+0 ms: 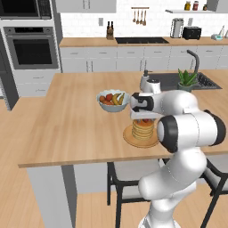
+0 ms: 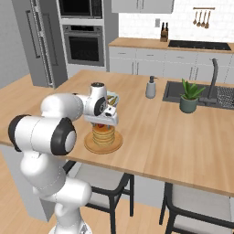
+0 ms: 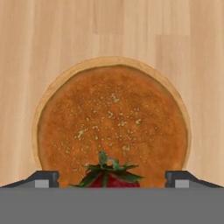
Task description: Take the strawberry from the fridge and place it on top of the pancake, located on the dining counter.
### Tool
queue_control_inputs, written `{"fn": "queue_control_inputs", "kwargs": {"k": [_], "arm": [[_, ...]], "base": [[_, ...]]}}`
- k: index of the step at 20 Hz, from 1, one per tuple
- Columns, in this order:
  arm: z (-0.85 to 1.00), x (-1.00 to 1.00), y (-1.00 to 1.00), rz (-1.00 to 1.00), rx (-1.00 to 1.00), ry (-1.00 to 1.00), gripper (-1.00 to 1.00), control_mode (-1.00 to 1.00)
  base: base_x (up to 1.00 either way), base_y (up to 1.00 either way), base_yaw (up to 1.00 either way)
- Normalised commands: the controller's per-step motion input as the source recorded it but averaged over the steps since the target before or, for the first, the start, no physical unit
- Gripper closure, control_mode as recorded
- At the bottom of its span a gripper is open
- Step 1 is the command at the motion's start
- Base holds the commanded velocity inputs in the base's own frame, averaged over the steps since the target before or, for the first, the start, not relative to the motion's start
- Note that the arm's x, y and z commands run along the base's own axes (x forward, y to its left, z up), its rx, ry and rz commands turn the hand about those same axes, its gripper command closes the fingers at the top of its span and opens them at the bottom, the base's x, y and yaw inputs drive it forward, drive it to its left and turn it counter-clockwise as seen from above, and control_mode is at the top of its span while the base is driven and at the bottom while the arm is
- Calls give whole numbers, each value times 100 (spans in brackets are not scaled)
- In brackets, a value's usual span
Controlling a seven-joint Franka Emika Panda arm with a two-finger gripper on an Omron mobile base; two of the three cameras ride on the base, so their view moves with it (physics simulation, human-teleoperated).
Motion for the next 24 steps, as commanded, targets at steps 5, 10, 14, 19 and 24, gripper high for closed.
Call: {"fn": "queue_control_inputs", "kwargs": {"k": [5,10,14,19,24], "arm": [[-14,-43,0,0,0,0,-100,-100],[-3,-34,0,0,0,-1,-100,-100],[0,-12,0,0,0,-4,-100,-100],[20,-82,0,0,0,-25,-100,-100],[56,-100,0,0,0,-32,-100,-100]], "base": [[0,0,0],[0,0,0],[0,0,0],[0,0,0],[0,0,0]]}}
